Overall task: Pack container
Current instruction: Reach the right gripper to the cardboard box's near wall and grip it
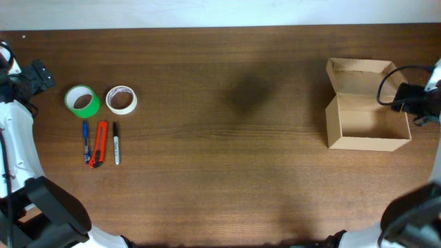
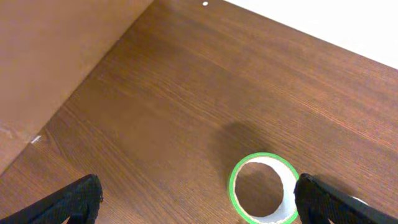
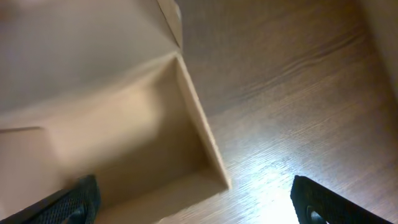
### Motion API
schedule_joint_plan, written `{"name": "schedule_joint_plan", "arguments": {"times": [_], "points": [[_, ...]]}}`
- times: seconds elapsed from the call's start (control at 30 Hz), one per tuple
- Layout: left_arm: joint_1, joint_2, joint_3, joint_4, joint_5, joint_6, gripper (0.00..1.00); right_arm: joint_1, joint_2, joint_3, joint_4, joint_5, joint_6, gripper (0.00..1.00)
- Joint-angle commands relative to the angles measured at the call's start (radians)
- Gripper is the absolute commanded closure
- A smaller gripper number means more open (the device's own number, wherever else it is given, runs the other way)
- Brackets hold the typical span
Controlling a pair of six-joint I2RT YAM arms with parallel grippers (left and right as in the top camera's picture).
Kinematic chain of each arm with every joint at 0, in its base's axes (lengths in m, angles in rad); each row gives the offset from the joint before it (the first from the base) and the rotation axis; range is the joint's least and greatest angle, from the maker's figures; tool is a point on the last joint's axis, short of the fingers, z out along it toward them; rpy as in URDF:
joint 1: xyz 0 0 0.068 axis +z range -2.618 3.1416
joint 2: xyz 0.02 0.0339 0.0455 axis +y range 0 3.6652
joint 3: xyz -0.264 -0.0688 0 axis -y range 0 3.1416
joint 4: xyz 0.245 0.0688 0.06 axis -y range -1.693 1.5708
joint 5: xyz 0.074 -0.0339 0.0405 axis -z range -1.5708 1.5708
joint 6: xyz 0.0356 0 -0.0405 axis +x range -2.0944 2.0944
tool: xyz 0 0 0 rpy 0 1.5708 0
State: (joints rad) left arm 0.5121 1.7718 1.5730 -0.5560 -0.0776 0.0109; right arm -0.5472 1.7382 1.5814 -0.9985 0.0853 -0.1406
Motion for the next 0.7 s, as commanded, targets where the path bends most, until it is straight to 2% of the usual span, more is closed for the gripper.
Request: {"name": "schedule_joint_plan", "arguments": {"times": [0.0, 0.1, 0.2, 0.23, 0.4, 0.43, 0.67], "points": [[0.003, 0.013, 0.017, -0.001, 0.011, 0.004, 0.00, -0.024, 0.059, 0.012, 0.018, 0.035, -0.034, 0.05], [0.003, 0.013, 0.017, -0.002, 0.011, 0.004, 0.00, -0.024, 0.088, 0.012, 0.045, 0.032, -0.035, 0.08], [0.003, 0.013, 0.017, -0.002, 0.011, 0.005, 0.00, -0.024, 0.102, 0.012, 0.080, 0.032, -0.058, 0.24], [0.003, 0.013, 0.017, -0.002, 0.011, 0.005, 0.00, -0.024, 0.105, 0.012, 0.096, 0.032, -0.079, 0.25], [0.003, 0.013, 0.017, -0.002, 0.011, 0.005, 0.00, -0.024, 0.107, 0.012, 0.172, 0.024, -0.149, 0.24], [0.003, 0.013, 0.017, -0.002, 0.011, 0.005, 0.00, -0.024, 0.109, 0.012, 0.177, 0.024, -0.151, 0.21], [0.003, 0.013, 0.017, -0.002, 0.011, 0.005, 0.01, -0.024, 0.158, 0.012, 0.088, -0.006, -0.186, 0.19]]}}
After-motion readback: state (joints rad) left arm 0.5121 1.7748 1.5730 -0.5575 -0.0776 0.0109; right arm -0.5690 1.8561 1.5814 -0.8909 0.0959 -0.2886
